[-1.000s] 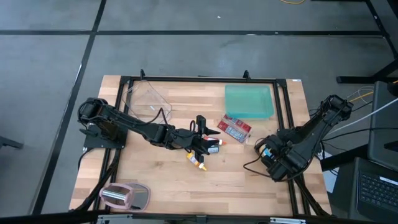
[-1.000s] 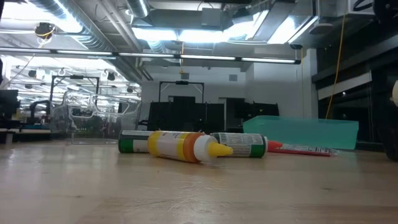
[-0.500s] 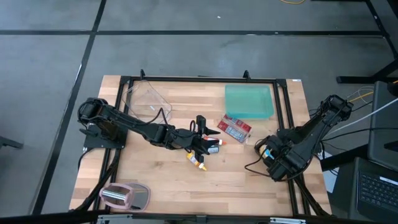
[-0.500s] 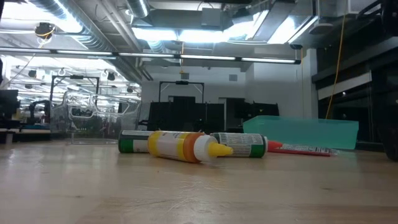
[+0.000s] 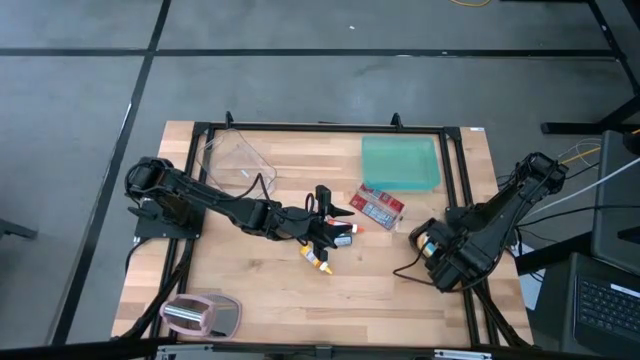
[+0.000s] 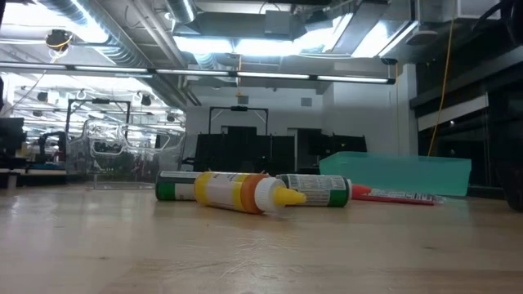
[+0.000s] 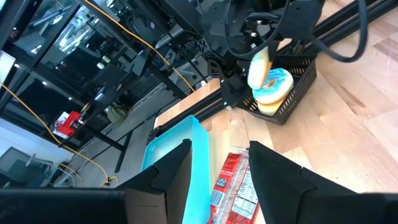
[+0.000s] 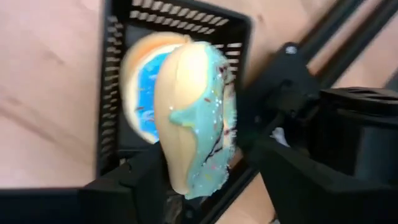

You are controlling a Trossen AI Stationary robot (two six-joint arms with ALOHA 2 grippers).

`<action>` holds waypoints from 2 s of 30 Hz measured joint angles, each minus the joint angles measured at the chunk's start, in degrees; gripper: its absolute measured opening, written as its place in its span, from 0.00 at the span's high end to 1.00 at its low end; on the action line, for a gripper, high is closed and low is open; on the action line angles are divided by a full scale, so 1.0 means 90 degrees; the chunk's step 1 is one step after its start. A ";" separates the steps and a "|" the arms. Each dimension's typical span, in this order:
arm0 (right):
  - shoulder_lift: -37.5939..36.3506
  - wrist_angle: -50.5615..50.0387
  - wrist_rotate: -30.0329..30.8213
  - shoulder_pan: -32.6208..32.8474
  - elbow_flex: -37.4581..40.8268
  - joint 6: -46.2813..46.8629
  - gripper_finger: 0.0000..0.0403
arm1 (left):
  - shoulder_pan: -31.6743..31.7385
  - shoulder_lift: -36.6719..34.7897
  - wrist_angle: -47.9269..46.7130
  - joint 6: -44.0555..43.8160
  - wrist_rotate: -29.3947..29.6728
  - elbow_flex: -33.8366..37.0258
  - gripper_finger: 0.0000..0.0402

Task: Pick & Place Food Item
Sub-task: Put the light blue donut into the black bin

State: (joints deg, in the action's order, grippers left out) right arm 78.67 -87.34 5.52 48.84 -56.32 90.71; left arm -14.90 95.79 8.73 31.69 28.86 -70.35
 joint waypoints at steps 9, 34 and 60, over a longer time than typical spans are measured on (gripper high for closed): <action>-0.0002 0.0074 0.0318 0.0000 -0.0408 -0.0104 0.35 | 0.0000 0.0000 0.0000 -0.0005 0.0000 0.0000 0.61; -0.0002 0.1170 0.1105 0.0169 -0.0676 -0.0266 0.35 | 0.0000 0.0000 -0.0044 -0.0105 -0.0010 0.0000 0.61; 0.1005 0.0969 0.0563 0.0015 -0.0604 -0.0445 0.41 | 0.0041 0.0000 -0.0280 -0.0273 -0.0125 0.0000 0.61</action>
State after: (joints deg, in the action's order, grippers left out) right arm 87.72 -78.62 10.59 48.97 -61.75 86.71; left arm -14.52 95.79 6.22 29.23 27.73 -70.35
